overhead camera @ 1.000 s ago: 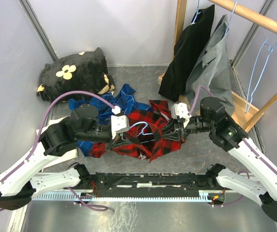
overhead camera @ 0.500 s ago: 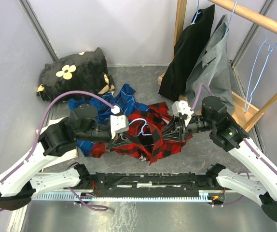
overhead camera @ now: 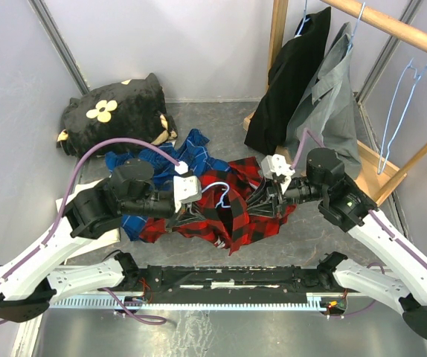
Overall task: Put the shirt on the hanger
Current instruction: Hang the shirt on the hanger.
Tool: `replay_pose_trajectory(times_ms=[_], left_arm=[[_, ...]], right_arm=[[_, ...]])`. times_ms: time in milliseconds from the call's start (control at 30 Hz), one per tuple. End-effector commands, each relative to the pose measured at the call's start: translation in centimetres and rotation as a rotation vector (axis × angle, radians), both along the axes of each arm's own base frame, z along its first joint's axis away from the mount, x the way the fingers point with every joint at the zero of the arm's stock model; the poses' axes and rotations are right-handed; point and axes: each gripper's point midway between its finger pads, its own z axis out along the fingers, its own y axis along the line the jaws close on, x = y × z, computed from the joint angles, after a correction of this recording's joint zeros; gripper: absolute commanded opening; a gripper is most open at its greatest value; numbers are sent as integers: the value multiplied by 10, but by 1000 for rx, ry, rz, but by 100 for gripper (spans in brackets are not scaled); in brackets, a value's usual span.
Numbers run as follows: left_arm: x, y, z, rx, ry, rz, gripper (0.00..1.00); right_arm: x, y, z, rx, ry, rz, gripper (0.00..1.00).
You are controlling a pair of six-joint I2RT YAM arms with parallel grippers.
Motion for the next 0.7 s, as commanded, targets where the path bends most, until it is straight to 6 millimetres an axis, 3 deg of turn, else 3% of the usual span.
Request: replay_pose_trajectory(times_ms=[0, 133, 267, 500, 667], left_arm=[[-2, -2, 34, -113, -68, -10, 3], [-1, 2, 35, -117, -76, 8, 3], [1, 3, 33, -113, -77, 24, 3], [7, 21, 35, -100, -95, 122, 38], [7, 37, 43, -127, -114, 187, 50]], right_arm=[[1, 2, -11, -12, -7, 9, 16], [2, 1, -12, -12, -14, -6, 2], [5, -3, -5, -4, -50, -48, 0], [3, -22, 8, -27, -141, -124, 0], [-2, -29, 8, -48, -154, -137, 0]])
